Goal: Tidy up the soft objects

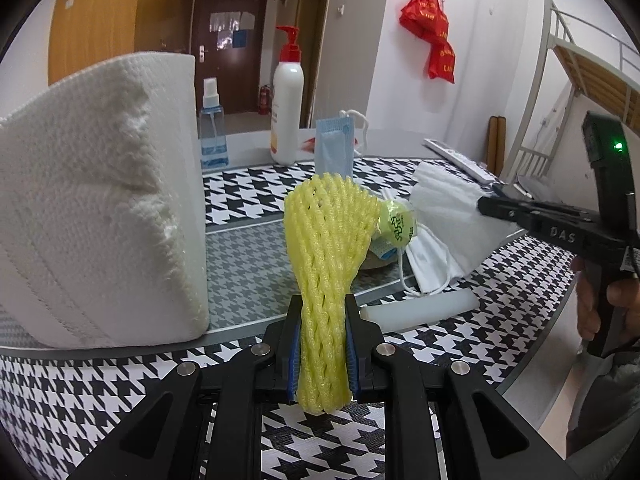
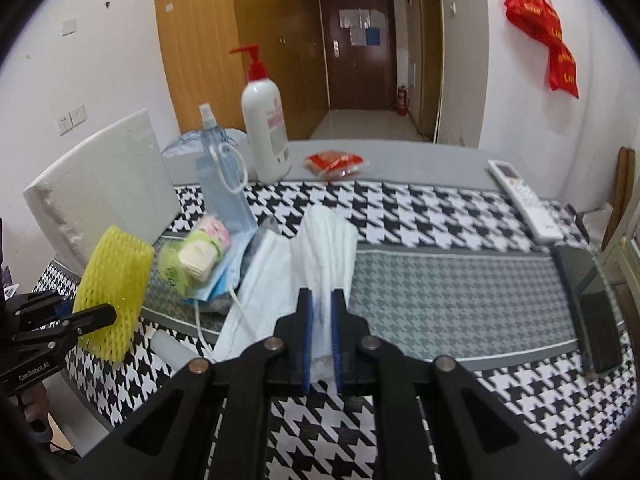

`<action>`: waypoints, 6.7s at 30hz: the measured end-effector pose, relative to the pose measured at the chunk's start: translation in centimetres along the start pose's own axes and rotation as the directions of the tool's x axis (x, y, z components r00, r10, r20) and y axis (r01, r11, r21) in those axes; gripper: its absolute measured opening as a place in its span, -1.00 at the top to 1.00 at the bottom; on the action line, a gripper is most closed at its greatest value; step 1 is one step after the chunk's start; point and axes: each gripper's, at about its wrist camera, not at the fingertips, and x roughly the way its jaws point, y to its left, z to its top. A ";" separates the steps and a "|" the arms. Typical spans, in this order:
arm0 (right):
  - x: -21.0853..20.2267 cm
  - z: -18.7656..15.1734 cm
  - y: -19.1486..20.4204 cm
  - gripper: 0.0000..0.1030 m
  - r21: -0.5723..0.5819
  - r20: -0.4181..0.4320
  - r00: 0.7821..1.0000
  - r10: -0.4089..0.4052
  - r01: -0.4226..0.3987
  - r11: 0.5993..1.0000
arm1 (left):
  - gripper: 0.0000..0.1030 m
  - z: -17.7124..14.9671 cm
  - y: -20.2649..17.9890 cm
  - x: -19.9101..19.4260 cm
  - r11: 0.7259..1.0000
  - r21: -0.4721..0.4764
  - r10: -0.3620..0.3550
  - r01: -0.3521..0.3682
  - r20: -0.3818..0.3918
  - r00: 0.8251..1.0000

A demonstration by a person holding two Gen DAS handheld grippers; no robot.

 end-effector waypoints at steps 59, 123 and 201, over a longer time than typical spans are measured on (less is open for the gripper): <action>6.4 0.0 1.1 0.81 -0.007 -0.214 0.975 -0.053 0.053 0.999 | 0.62 -1.3 0.5 -3.3 1.000 0.017 -0.015 0.014 0.041 0.999; -7.2 6.0 6.6 0.80 -0.072 0.273 0.944 0.185 -0.171 0.983 | 0.62 5.1 0.3 -12.6 0.976 0.018 0.194 -0.216 0.368 0.909; -3.5 11.6 15.8 0.80 -0.212 0.233 0.900 0.369 -0.323 0.922 | -0.92 9.9 10.5 -10.4 0.921 -0.181 0.387 -0.346 0.313 0.867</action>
